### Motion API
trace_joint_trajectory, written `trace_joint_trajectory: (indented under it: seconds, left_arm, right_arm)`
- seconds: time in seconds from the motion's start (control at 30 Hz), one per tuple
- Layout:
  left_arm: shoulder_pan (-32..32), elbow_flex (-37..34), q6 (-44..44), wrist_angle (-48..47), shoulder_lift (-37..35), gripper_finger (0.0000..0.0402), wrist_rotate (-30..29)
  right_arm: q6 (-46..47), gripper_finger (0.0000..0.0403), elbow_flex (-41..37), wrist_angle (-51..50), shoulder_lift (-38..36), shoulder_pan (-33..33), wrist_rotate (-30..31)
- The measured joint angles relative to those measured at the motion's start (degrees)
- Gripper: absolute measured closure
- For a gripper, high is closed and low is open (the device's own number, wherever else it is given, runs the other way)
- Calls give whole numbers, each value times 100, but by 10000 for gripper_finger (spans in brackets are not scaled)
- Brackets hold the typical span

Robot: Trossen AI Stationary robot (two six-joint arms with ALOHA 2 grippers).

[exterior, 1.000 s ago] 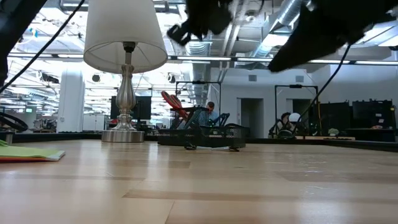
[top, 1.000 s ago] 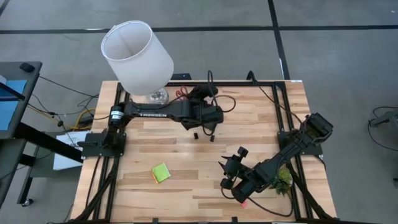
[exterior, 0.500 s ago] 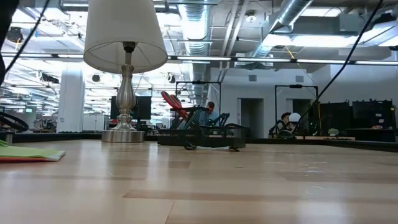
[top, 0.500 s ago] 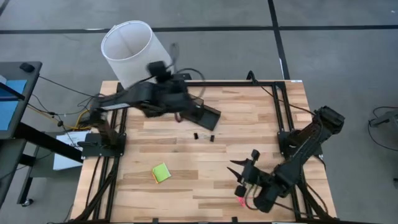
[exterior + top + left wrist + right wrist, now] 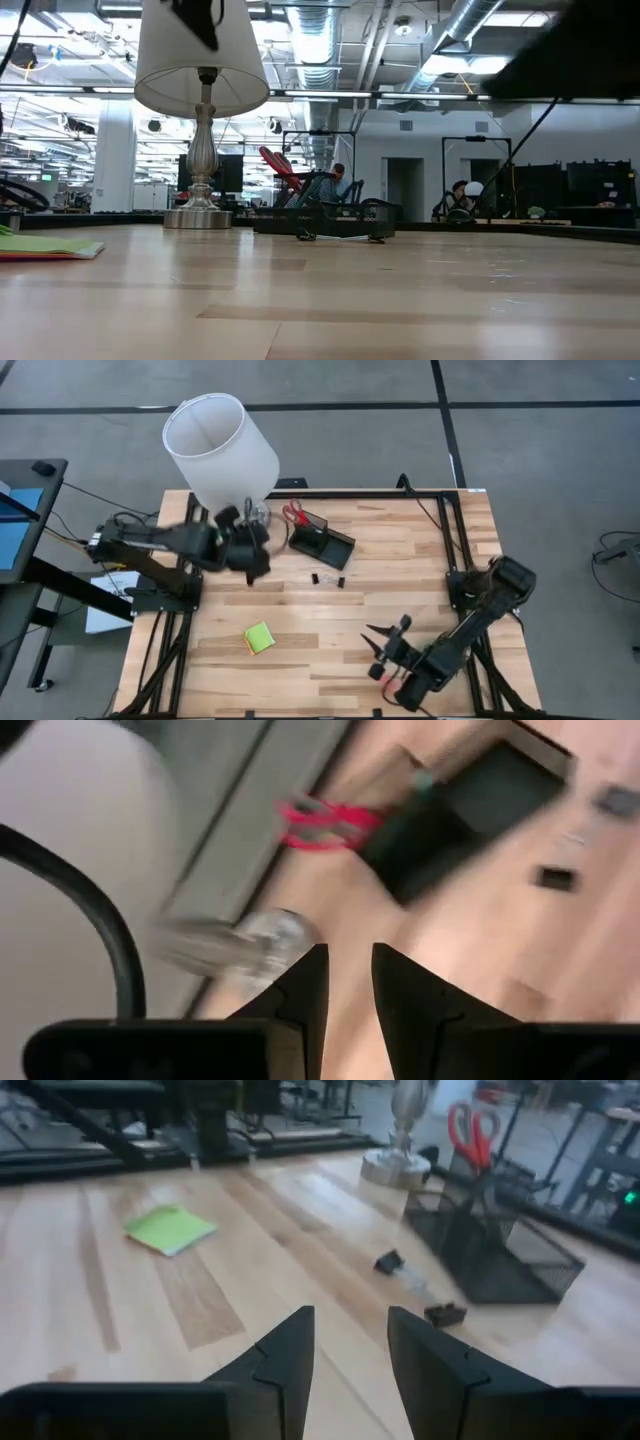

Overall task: Pick and place office supplies into organizer
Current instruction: Put the green sticky notes into the black desk organizer

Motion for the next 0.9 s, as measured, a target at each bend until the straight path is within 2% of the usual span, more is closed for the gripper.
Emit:
trace_joint_trajectory:
  seconds: [0.07,0.27,0.37,0.43,0.53,0.77,0.9]
  left_arm:
    - [-274,-730,-168,664,-101,329,87]
    - [-1249,-2166,-344,2975,-190,329,403]
    - [-1707,-2560,-527,3834,-180,329,391]
    - [-1981,-2727,-802,4059,-179,329,346]
    - [-2429,-2775,-1546,3901,-188,329,200]
    - [-3822,-2779,-3871,2284,-187,329,-483]
    - [-4479,-2784,-4346,1857,42,329,-372]
  right_arm:
    - [-19,281,8,293,327,-134,-189]
    - [-873,281,440,380,585,-617,-1679]
    - [-1536,281,674,394,524,-808,-1974]
    - [-1954,281,822,407,470,-905,-1966]
    - [-2352,281,960,455,455,-1009,-1929]
    - [-2407,281,926,393,455,-1060,-1927]
    - [-2419,281,867,433,455,-1026,-1928]
